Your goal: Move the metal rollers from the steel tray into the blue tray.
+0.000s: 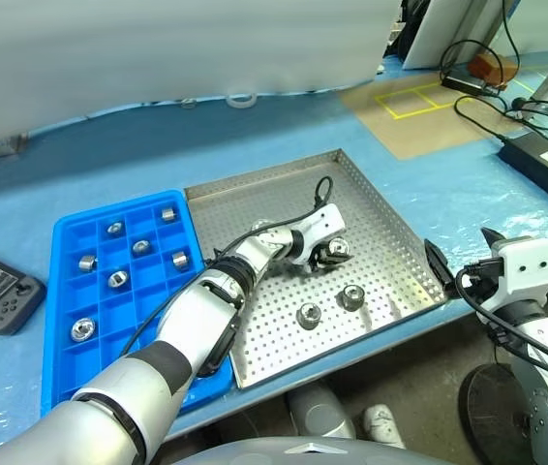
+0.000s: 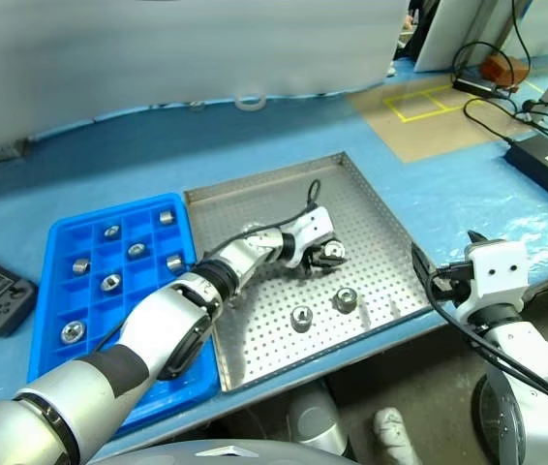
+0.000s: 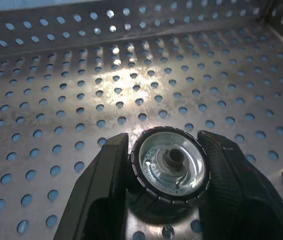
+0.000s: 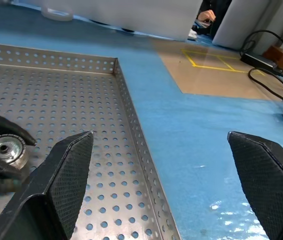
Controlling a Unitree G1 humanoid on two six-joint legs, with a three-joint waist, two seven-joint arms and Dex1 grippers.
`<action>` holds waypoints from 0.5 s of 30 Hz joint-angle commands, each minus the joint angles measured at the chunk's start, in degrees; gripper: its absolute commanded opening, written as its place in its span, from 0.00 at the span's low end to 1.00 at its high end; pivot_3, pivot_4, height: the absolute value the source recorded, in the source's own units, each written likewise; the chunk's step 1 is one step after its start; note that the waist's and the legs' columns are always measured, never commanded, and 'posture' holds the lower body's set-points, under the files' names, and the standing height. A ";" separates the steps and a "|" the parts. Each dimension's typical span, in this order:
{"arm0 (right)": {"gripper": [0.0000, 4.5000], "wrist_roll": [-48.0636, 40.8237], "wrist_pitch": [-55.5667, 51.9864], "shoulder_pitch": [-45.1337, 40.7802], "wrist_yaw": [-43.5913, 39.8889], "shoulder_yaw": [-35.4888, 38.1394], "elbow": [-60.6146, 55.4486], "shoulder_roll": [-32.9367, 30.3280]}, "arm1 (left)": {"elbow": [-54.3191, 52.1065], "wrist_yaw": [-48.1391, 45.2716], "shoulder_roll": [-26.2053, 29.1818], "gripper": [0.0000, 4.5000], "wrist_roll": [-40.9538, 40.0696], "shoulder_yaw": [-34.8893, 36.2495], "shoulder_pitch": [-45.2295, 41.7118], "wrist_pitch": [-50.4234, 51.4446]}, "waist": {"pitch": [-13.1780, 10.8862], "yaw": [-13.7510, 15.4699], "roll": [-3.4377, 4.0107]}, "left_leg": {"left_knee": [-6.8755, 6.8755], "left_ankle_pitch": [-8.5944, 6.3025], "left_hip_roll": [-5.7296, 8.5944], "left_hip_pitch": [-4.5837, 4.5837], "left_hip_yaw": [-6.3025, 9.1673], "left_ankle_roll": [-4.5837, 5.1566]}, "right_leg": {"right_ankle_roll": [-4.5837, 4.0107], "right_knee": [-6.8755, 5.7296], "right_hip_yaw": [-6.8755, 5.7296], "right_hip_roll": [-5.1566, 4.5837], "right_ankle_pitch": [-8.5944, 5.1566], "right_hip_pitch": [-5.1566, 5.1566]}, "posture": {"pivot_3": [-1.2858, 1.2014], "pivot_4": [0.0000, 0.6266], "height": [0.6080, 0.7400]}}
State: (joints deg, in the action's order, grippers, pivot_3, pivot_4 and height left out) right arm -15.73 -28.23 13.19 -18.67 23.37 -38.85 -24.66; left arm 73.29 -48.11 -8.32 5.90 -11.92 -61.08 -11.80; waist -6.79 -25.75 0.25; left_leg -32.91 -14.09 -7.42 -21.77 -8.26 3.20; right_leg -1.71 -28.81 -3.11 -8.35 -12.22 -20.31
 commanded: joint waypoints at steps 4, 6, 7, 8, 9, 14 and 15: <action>1.00 -2.20 -1.03 -6.06 -4.26 -5.06 0.52 -3.62 | -15.35 -16.60 5.59 0.41 -10.64 6.84 -0.51 4.30 | -0.21 0.52 -0.19 | -0.07 -0.01 -0.01 0.00 0.09 0.06 | -0.02 -0.12 0.00 -0.06 0.03 -0.03 | 0.31 0.24 1.00; 1.00 -2.61 -1.27 -9.85 -5.66 -7.07 2.53 -4.66 | -22.26 -21.73 9.75 0.41 -13.56 7.70 1.81 11.15 | -0.29 0.61 -0.31 | -0.11 0.00 -0.05 0.01 0.06 0.07 | -0.03 -0.32 0.00 -0.05 0.03 -0.05 | 0.33 0.24 1.00; 1.00 -2.64 -1.42 -11.89 -6.62 -8.46 3.45 -5.38 | -25.73 -22.51 11.70 0.41 -14.59 8.10 2.95 14.25 | -0.31 0.82 -0.34 | -0.11 0.00 -0.06 0.04 0.05 0.06 | -0.03 -0.41 -0.01 -0.05 0.03 -0.04 | 0.34 0.24 1.00; 1.00 -2.59 -1.55 -13.98 -7.60 -9.97 4.23 -6.08 | -29.29 -22.79 13.56 0.41 -15.53 8.45 4.13 16.99 | -0.33 0.99 -0.31 | -0.12 0.01 -0.08 0.16 0.03 0.04 | -0.04 -0.52 -0.01 -0.05 0.03 -0.01 | 0.34 0.24 1.00; 1.00 -3.33 -1.94 -16.70 -8.77 -11.68 4.76 -6.41 | -33.07 -21.91 15.30 0.41 -16.24 9.02 5.41 18.91 | -0.41 1.62 -0.31 | -0.12 0.03 -0.08 0.23 0.02 0.01 | -0.04 -0.60 -0.02 -0.04 0.02 0.01 | 0.36 0.24 1.00; 1.00 -5.78 -2.32 -27.92 -15.58 -19.37 10.19 -6.58 | -51.32 -17.51 22.33 0.41 -21.65 12.85 11.94 30.75 | -0.93 6.47 -0.50 | -0.15 0.28 -0.22 0.37 0.07 -0.09 | -0.10 -0.91 -0.02 -0.03 0.04 -0.05 | 0.43 0.24 1.00; 1.00 -5.05 -1.49 -29.50 -16.52 -20.89 12.54 -6.39 | -55.06 -17.58 24.41 0.41 -21.83 12.79 14.48 32.00 | -0.93 7.96 -0.50 | -0.18 0.30 -0.27 0.32 0.11 -0.09 | -0.12 -0.96 -0.08 -0.02 0.04 -0.08 | 0.44 0.24 1.00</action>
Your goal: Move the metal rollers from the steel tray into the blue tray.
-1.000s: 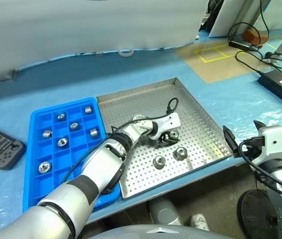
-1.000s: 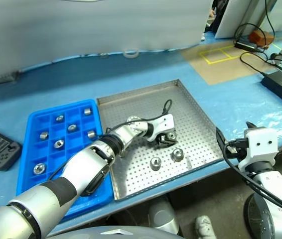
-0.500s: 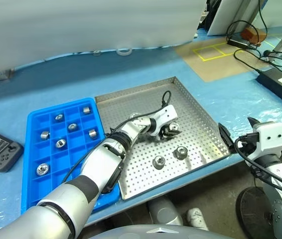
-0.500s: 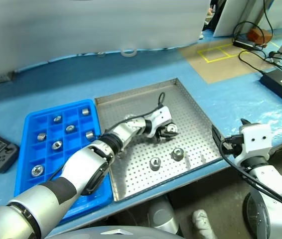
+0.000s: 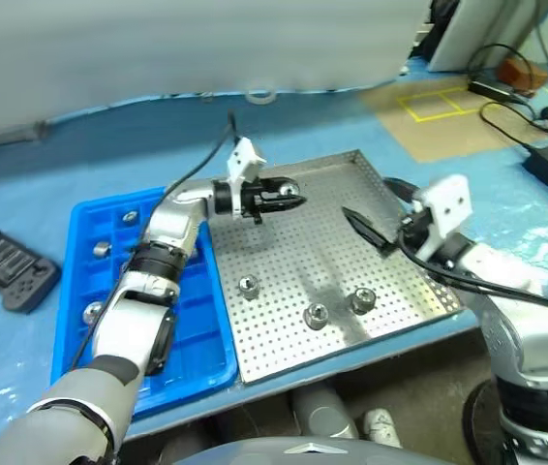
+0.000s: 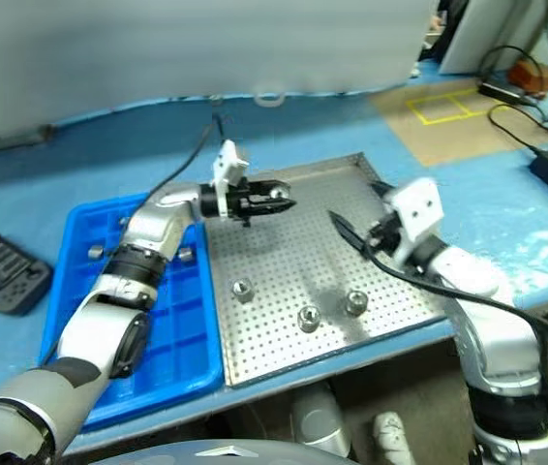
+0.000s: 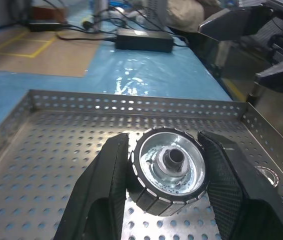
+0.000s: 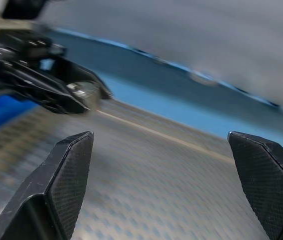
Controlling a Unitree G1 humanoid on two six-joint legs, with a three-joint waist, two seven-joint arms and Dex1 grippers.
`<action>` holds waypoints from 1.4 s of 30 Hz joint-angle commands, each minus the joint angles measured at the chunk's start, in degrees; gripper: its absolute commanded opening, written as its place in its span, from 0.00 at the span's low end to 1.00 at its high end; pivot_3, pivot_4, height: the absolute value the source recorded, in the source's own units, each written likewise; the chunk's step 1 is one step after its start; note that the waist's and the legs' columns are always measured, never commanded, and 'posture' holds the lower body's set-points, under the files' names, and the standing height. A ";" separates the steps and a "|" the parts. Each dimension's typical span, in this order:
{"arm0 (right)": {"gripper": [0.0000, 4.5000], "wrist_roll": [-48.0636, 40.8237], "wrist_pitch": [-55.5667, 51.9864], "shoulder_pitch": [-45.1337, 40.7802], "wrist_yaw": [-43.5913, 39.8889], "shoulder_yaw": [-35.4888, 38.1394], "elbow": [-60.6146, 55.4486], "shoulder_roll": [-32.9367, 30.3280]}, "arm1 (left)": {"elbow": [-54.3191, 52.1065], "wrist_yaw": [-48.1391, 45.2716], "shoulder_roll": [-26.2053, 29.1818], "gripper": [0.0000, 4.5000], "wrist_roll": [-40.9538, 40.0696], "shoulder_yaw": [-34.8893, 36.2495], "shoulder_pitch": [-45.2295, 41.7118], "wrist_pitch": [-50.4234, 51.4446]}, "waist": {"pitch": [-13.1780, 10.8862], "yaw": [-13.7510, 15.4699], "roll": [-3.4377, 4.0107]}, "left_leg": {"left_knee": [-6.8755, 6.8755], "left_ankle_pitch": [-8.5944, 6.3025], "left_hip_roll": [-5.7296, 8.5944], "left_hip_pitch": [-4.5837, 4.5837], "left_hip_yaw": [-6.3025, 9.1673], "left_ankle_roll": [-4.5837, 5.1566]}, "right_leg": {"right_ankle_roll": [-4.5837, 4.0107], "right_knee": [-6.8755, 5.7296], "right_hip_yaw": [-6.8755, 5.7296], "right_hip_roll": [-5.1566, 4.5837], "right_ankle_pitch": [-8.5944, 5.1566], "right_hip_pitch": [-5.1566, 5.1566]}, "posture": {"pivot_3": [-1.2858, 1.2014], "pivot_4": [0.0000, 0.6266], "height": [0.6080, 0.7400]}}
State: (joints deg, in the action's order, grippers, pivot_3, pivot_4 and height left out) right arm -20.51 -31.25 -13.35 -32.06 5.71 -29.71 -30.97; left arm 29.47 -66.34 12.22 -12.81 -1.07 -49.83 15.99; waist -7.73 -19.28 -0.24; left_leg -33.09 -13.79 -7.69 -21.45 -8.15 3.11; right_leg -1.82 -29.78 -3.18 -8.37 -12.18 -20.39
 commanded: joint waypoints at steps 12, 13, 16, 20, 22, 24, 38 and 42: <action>1.00 3.15 9.43 -9.88 -11.66 -12.93 18.42 2.84 | -31.41 5.51 20.90 0.41 -5.83 6.90 26.72 8.51 | -0.01 20.59 -0.26 | 0.08 0.31 0.00 0.09 -0.16 -0.52 | -1.54 -1.37 0.19 0.20 -0.81 -0.54 | 0.53 0.24 1.00; 1.00 3.32 9.76 -10.32 -11.88 -12.99 19.17 2.94 | -31.87 6.15 20.87 0.41 -5.95 6.79 27.20 8.91 | -0.01 21.70 -0.29 | 0.07 0.32 0.10 0.16 -0.16 -0.53 | -1.82 -1.56 0.24 0.20 -0.90 -0.54 | 0.53 0.24 1.00; 1.00 3.54 10.28 -11.06 -12.77 -13.15 20.29 2.98 | -33.51 7.63 20.21 0.41 -6.39 5.71 27.76 9.62 | -0.03 23.42 -0.40 | 0.03 0.32 0.31 0.35 -0.23 -0.51 | -1.88 -1.76 0.51 0.10 -0.90 -0.43 | 0.54 0.24 1.00; 1.00 3.90 10.52 -10.69 -13.05 -13.11 20.45 2.97 | -35.16 6.46 21.15 0.41 -6.88 3.75 29.65 9.87 | -0.04 23.38 -0.60 | 0.03 0.53 0.18 0.50 -0.27 -0.77 | -1.87 -1.77 0.88 0.16 -0.90 -0.48 | 0.54 0.24 1.00; 1.00 3.90 10.29 -9.80 -12.93 -13.02 19.83 2.89 | -35.69 4.76 22.58 0.41 -7.38 3.05 31.48 9.87 | -0.03 23.15 -0.66 | 0.14 0.66 0.03 0.60 -0.30 -0.99 | -1.83 -1.86 0.91 0.25 -0.88 -0.55 | 0.53 0.24 1.00; 1.00 3.75 9.83 -8.80 -12.83 -12.98 18.99 2.78 | -34.82 2.81 24.84 0.41 -6.28 1.98 33.54 8.09 | 0.01 22.98 -0.82 | 0.46 0.85 -0.22 0.74 -0.31 -1.31 | -1.75 -1.88 0.91 0.48 -0.84 -0.66 | 0.53 0.24 1.00; 1.00 -0.83 4.99 -3.77 -16.61 -11.82 13.34 0.24 | -39.57 1.43 28.58 0.41 -7.22 -2.24 36.77 10.70 | 0.19 23.09 -1.19 | 2.10 1.40 -1.21 1.97 -0.46 -2.65 | -1.69 -1.51 1.10 1.62 -0.83 -0.28 | 0.51 0.24 1.00; 1.00 0.45 6.58 -3.20 -16.25 -11.65 14.82 0.08 | -39.75 3.16 29.67 0.41 -6.31 -2.99 35.12 14.08 | 0.18 23.09 -1.19 | 2.16 1.42 -1.29 2.14 -0.49 -2.70 | -1.68 -1.51 1.61 1.97 -0.84 -0.22 | 0.51 0.24 1.00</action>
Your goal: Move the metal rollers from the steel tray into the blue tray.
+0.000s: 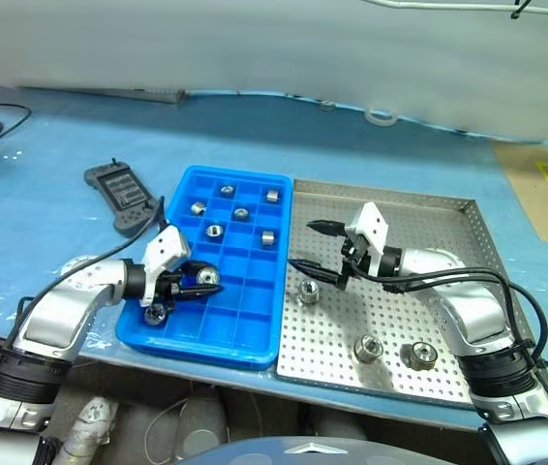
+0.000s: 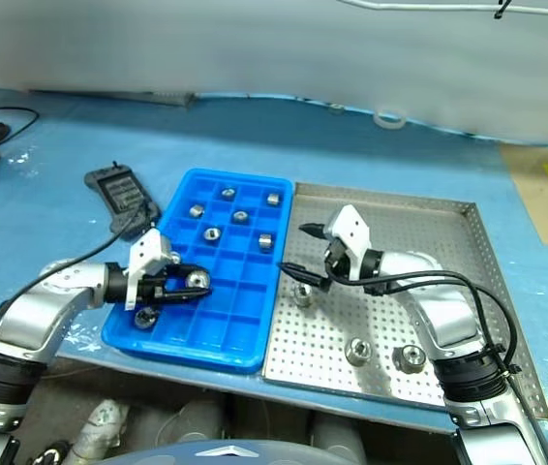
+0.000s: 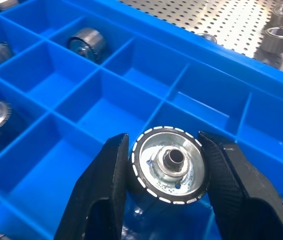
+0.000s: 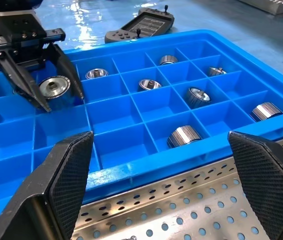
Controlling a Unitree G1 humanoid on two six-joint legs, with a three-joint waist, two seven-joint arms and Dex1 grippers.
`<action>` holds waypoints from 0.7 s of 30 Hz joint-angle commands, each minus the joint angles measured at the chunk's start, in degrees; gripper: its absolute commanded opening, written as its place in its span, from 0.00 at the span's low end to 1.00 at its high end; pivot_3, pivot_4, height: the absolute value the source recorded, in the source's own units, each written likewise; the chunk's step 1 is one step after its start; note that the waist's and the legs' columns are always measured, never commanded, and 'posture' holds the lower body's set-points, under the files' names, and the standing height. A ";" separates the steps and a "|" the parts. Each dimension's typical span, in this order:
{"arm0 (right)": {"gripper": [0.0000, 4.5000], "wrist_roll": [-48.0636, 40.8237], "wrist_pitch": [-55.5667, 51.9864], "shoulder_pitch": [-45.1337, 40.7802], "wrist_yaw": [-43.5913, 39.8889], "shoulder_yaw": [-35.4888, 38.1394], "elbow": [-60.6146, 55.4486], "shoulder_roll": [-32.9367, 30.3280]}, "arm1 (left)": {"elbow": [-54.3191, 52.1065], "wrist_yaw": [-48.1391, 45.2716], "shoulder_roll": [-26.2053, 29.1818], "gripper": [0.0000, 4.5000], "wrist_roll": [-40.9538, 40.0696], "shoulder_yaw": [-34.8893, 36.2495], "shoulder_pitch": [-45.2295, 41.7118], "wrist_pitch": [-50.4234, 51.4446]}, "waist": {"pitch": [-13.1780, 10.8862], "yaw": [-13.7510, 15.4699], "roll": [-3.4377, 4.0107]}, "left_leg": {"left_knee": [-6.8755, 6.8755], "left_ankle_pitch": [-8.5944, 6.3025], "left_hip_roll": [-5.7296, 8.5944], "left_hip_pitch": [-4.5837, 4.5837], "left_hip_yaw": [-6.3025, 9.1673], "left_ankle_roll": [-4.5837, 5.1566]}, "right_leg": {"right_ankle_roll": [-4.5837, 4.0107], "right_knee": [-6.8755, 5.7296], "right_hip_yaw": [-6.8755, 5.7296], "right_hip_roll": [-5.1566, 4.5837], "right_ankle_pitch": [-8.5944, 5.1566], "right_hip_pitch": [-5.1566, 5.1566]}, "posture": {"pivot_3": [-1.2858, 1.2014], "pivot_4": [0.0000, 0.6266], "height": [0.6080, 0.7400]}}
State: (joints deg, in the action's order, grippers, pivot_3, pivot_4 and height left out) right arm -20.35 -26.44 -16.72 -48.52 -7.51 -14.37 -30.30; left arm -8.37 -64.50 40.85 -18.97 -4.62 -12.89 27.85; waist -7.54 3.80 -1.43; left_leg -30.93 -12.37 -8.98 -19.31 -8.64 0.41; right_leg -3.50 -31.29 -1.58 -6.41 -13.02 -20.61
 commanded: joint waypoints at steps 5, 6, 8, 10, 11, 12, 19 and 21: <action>1.00 0.97 2.97 0.69 0.43 1.57 0.34 -0.58 | -1.99 3.17 1.72 0.41 -1.02 1.51 -4.17 5.72 | 0.01 -0.02 -0.01 | 0.18 0.15 -0.08 0.15 -0.01 -0.24 | 0.02 0.00 0.14 0.14 -0.01 0.00 | 0.51 0.24 1.00; 1.00 1.13 3.23 0.76 0.45 1.61 0.56 -0.61 | -2.59 3.27 2.14 0.41 -1.49 1.84 -4.32 6.76 | 0.01 -0.06 -0.01 | 0.18 0.16 -0.11 0.15 -0.02 -0.27 | 0.02 0.00 0.14 0.17 -0.01 0.00 | 0.51 0.24 1.00; 1.00 1.45 3.57 0.84 0.50 1.64 0.90 -0.70 | -4.43 2.99 3.00 0.41 -2.38 1.82 -3.79 8.46 | 0.01 -0.15 -0.02 | 0.20 0.21 -0.18 0.14 -0.04 -0.35 | 0.03 0.00 0.14 0.22 0.00 -0.04 | 0.51 0.24 1.00; 1.00 1.54 3.75 0.83 0.52 1.65 1.08 -0.76 | -6.41 2.26 3.83 0.41 -3.55 1.30 -3.33 10.20 | 0.02 -0.17 -0.04 | 0.21 0.31 -0.21 0.06 -0.06 -0.52 | 0.05 -0.05 0.13 0.24 0.02 -0.16 | 0.51 0.24 1.00; 1.00 1.62 3.85 0.81 0.58 1.64 1.14 -0.80 | -7.67 1.63 4.50 0.41 -4.40 0.93 -3.24 11.52 | 0.02 -0.16 -0.05 | 0.29 0.34 -0.22 0.09 -0.07 -0.57 | 0.05 -0.04 0.13 0.25 0.02 -0.16 | 0.51 0.24 1.00; 1.00 1.64 3.91 0.80 0.65 1.63 1.15 -0.83 | -8.78 1.50 4.90 0.57 -5.14 0.78 -3.29 12.82 | 0.02 -0.17 -0.05 | 0.31 0.34 -0.25 0.11 -0.07 -0.57 | 0.05 -0.04 0.11 0.26 0.02 -0.15 | 0.51 0.24 1.00; 1.00 1.52 3.93 0.77 1.08 2.09 0.94 -1.02 | -13.10 3.53 6.39 0.88 -8.00 1.90 -4.81 19.27 | 0.00 -0.35 -0.04 | 0.38 0.35 -0.30 0.06 -0.13 -0.59 | 0.05 -0.03 0.09 0.31 0.02 -0.23 | 0.50 0.24 1.00; 1.00 1.68 4.24 0.70 1.12 2.18 1.31 -1.15 | -13.20 4.56 6.73 0.88 -7.83 1.82 -5.78 19.86 | -0.01 -0.36 -0.01 | 0.38 0.36 -0.30 0.07 -0.14 -0.60 | 0.05 -0.03 0.09 0.31 0.02 -0.23 | 0.50 0.24 1.00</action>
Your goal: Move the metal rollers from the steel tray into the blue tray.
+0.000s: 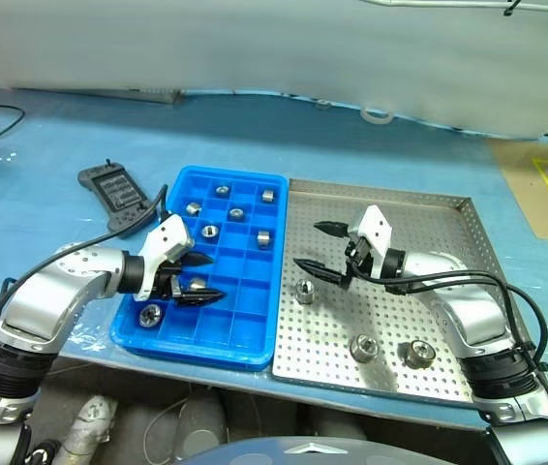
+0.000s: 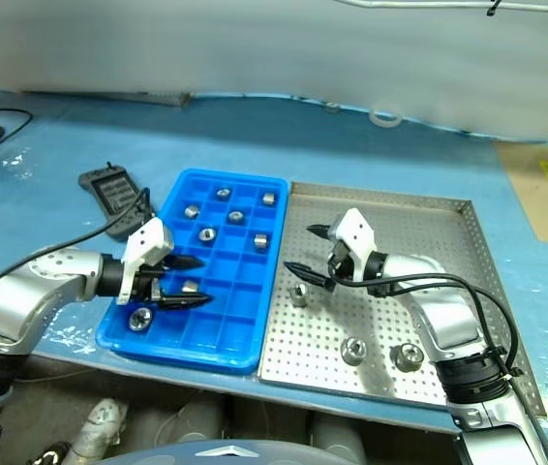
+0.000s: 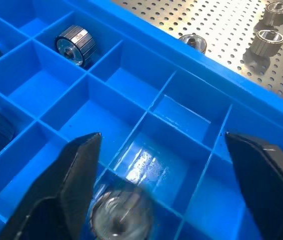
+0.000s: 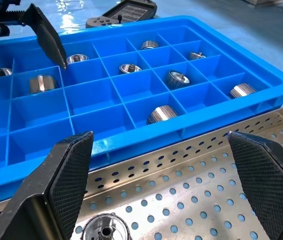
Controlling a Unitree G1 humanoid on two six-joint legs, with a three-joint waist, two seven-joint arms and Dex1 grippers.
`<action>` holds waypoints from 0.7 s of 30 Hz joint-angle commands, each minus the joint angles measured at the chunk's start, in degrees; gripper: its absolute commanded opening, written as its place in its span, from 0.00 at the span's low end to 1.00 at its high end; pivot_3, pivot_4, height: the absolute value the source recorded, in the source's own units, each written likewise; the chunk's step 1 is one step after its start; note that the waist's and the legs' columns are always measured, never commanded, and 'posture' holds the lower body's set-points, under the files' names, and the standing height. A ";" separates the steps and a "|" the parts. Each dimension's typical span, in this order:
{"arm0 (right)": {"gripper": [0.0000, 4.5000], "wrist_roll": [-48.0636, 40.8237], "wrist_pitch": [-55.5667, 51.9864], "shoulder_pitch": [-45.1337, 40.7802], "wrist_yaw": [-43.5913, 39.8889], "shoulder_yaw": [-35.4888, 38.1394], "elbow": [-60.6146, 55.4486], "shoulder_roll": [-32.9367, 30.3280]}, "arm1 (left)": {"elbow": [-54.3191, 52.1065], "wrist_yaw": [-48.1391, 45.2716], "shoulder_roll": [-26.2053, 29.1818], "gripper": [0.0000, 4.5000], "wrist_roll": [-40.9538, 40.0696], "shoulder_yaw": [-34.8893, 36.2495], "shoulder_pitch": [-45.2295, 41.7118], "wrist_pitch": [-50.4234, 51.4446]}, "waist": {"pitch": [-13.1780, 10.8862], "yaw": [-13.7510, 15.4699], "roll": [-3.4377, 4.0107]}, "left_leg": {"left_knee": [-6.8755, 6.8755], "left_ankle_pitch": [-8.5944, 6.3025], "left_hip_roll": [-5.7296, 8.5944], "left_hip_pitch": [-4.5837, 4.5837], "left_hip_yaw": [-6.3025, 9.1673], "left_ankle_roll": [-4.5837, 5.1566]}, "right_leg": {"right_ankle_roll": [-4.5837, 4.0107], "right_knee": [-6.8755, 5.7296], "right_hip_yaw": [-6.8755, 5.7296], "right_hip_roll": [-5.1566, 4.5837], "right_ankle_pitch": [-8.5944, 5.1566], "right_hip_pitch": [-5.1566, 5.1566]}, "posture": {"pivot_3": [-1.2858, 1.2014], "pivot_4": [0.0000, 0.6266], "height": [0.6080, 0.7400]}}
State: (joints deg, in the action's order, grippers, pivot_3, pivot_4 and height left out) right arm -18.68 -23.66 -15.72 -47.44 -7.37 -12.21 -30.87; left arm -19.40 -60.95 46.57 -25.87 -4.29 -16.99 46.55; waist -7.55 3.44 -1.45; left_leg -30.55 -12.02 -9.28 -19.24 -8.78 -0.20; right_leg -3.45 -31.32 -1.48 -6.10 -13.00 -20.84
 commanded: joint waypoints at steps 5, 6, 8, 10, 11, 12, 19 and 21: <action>1.00 0.44 1.60 -0.30 0.46 1.64 -0.78 -0.55 | -0.33 3.94 -2.28 0.88 -2.59 2.48 -5.01 1.43 | 0.00 -0.02 0.00 | 0.00 0.03 -0.02 -0.03 0.00 -0.04 | 0.00 -0.01 0.00 0.01 0.00 -0.03 | 0.50 0.24 1.00; 1.00 0.47 1.42 -0.29 0.57 1.62 -1.00 -0.56 | 1.12 4.40 -3.60 0.88 -2.89 3.02 -5.58 0.40 | 0.00 -0.02 -0.01 | 0.00 0.03 -0.01 -0.04 0.00 -0.04 | 0.00 -0.01 0.00 0.01 0.00 -0.02 | 0.50 0.24 1.00; 1.00 0.48 1.06 -0.31 0.77 1.70 -1.39 -0.66 | 4.79 5.54 -5.90 0.88 -2.57 4.15 -7.13 -1.98 | 0.02 -0.21 -0.03 | -0.01 0.03 0.01 -0.08 0.00 -0.04 | -0.01 -0.01 0.00 0.00 0.00 -0.04 | 0.50 0.24 1.00; 1.00 0.62 0.67 -0.45 1.21 1.82 -1.69 -0.76 | 7.99 6.81 -7.80 0.88 -1.76 4.66 -8.88 -4.37 | 0.05 -0.54 -0.08 | -0.01 0.03 -0.01 -0.08 0.01 -0.03 | -0.01 0.00 -0.01 0.02 0.01 -0.02 | 0.50 0.24 1.00; 1.00 0.65 0.53 -0.49 1.35 1.85 -1.82 -0.84 | 9.22 7.17 -8.68 0.88 -1.23 4.39 -9.71 -5.76 | 0.07 -0.74 -0.11 | -0.01 0.03 -0.03 -0.11 0.01 -0.03 | -0.01 0.00 -0.03 0.04 0.01 -0.05 | 0.50 0.24 1.00; 1.00 0.54 0.29 -0.53 1.52 1.98 -2.00 -0.90 | 10.13 6.92 -9.31 0.88 -0.85 3.85 -10.23 -7.24 | 0.07 -0.86 -0.11 | -0.01 0.03 -0.04 -0.12 0.02 -0.03 | -0.01 0.01 -0.03 0.05 0.01 -0.04 | 0.50 0.24 1.00; 1.00 -2.15 -1.95 1.84 0.55 5.46 -4.71 -3.59 | 16.07 2.19 -15.90 0.88 -1.46 0.03 -15.31 -14.21 | 0.06 -0.69 -0.10 | -0.03 0.00 0.03 -0.07 0.02 0.04 | -0.01 0.14 -0.02 -0.01 0.01 0.13 | 0.48 0.24 1.00; 1.00 -4.26 -4.10 3.67 -0.63 6.75 -7.23 -5.16 | 16.43 -0.26 -17.88 0.88 -2.94 -1.15 -16.22 -13.89 | 0.07 -0.79 -0.11 | -0.10 -0.03 0.07 -0.11 0.02 0.09 | -0.02 0.15 0.01 -0.04 0.02 0.15 | 0.47 0.24 1.00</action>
State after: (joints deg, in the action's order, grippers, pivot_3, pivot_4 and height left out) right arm -20.32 -26.35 -12.93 -46.93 -3.08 -15.59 -34.74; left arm -2.36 -58.88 29.59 -26.77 -4.65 -31.68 33.64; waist -7.48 2.64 -1.56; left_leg -30.66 -12.06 -9.22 -19.35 -8.77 -0.08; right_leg -3.47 -31.16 -1.46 -6.14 -12.98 -20.69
